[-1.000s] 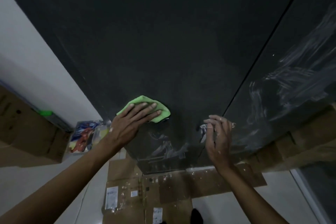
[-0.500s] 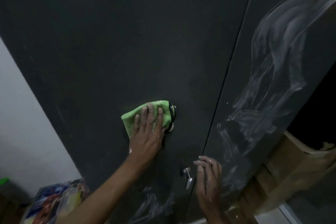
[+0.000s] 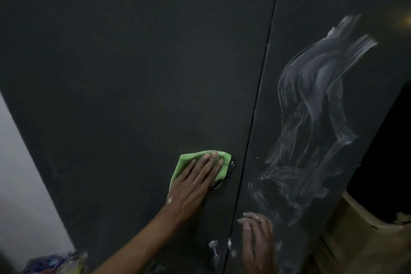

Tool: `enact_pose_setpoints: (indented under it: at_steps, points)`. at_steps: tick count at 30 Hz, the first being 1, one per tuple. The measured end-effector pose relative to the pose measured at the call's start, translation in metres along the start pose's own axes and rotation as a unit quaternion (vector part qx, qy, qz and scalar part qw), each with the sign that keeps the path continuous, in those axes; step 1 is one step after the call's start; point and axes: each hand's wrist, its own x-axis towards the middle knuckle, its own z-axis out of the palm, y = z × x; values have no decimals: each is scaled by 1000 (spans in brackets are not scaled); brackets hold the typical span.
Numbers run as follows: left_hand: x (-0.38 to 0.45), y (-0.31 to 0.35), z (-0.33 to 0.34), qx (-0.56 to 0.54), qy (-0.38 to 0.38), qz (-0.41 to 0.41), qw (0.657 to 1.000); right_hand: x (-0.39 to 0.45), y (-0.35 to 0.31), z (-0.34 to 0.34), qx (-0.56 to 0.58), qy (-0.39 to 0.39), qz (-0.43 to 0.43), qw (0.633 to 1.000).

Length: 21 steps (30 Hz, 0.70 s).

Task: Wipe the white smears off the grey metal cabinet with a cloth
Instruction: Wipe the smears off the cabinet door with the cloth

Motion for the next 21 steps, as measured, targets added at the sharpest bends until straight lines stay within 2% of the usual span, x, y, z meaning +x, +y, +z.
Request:
enact_pose_setpoints:
  at_steps: [8, 21]
  points:
    - [151, -11, -54, 3, 101, -71, 992, 84, -3, -23, 37, 23, -62, 997]
    - [301, -24, -118, 57, 194, -140, 969, 145, 1, -42, 123, 85, -183, 972]
